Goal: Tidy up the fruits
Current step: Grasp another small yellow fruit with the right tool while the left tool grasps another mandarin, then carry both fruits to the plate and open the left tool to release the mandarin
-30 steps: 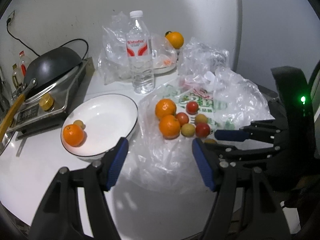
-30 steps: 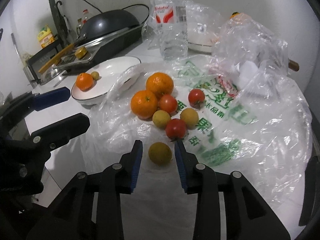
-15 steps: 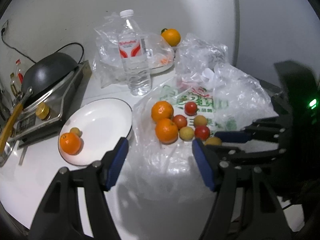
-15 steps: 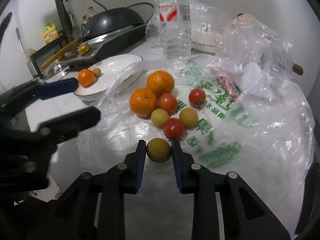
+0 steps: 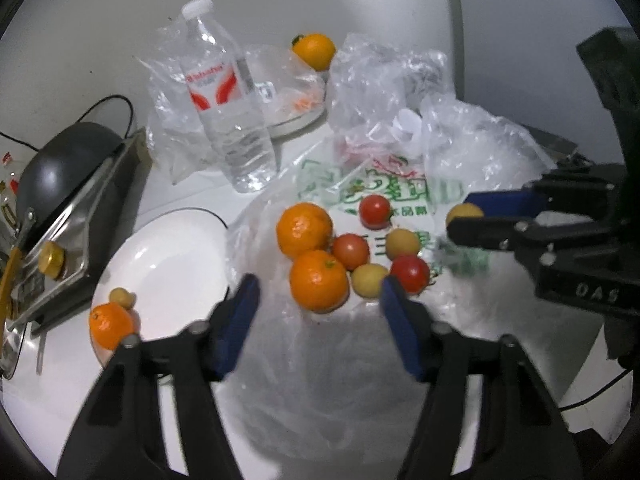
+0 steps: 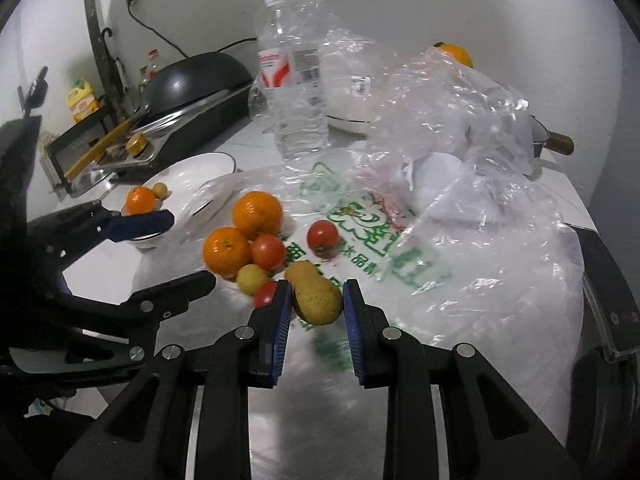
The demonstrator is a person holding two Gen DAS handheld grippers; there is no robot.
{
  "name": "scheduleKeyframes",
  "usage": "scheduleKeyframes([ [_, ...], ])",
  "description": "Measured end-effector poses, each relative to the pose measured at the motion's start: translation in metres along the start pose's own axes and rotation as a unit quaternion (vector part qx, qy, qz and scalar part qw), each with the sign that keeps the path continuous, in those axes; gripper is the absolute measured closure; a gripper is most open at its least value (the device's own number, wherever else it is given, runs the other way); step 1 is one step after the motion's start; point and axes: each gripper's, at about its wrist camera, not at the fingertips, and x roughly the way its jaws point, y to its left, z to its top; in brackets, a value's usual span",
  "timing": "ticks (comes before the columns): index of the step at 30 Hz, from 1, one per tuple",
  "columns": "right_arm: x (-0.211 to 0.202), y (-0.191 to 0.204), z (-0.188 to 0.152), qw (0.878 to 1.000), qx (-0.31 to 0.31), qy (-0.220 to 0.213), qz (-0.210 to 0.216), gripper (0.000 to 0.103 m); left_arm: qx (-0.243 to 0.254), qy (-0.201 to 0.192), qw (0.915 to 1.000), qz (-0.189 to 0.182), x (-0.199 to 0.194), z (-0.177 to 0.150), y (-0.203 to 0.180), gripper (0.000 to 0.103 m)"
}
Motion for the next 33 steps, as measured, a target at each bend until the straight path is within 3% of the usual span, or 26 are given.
scheduleKeyframes([
  [8,0.006,-0.014,-0.001,1.000,0.014,-0.002,0.002,0.075,0.028,0.029,0.9991,0.009,0.028,0.004,-0.003,0.054],
  [11,0.006,-0.015,0.000,1.000,0.014,-0.002,0.002,0.075,0.035,0.036,0.9987,0.004,0.034,0.006,-0.003,0.063],
  [18,0.008,-0.015,-0.001,1.000,0.015,0.000,-0.002,0.075,0.037,0.035,0.9987,-0.004,0.034,0.007,-0.003,0.064],
  [33,-0.013,0.013,0.009,1.000,-0.008,-0.018,-0.014,0.075,0.013,-0.027,0.9993,-0.021,-0.023,0.010,0.006,0.064],
])
